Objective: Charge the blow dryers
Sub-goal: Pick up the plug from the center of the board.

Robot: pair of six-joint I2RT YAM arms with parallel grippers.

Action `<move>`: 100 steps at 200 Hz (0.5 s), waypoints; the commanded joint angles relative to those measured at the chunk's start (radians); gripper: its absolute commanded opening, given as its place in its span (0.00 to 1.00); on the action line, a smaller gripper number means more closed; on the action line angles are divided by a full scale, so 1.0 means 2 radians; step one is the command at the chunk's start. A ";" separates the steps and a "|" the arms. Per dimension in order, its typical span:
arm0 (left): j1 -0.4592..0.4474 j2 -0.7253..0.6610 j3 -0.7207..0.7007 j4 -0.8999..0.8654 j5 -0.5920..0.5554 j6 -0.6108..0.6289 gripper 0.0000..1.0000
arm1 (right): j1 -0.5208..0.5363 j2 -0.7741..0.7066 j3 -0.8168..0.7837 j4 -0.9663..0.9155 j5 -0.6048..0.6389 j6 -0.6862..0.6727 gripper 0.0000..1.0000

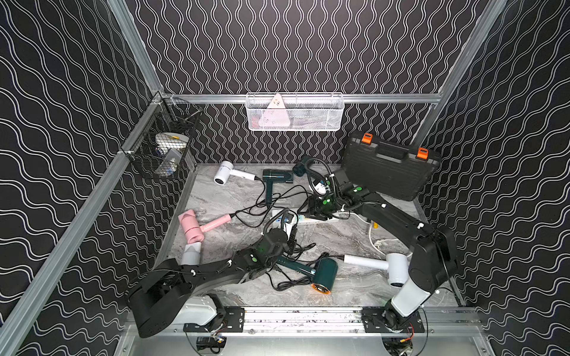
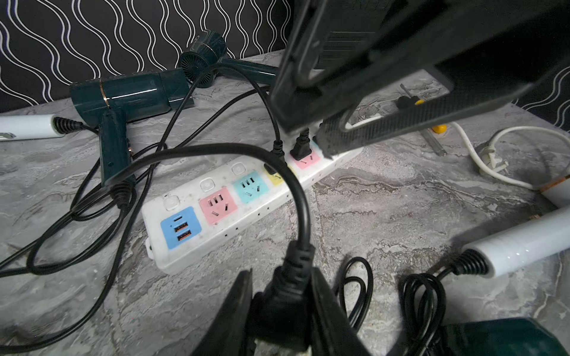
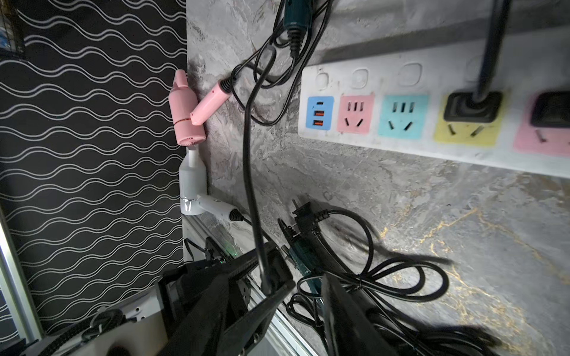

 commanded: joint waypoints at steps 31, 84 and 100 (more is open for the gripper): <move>-0.005 0.008 0.008 0.031 -0.018 0.012 0.25 | 0.021 0.013 -0.018 0.012 -0.003 0.000 0.47; -0.007 0.007 0.008 0.033 -0.010 0.010 0.30 | 0.037 0.032 -0.013 0.024 -0.005 0.000 0.25; -0.006 0.004 0.007 0.031 0.001 0.004 0.37 | 0.038 0.033 -0.011 0.027 -0.002 -0.004 0.09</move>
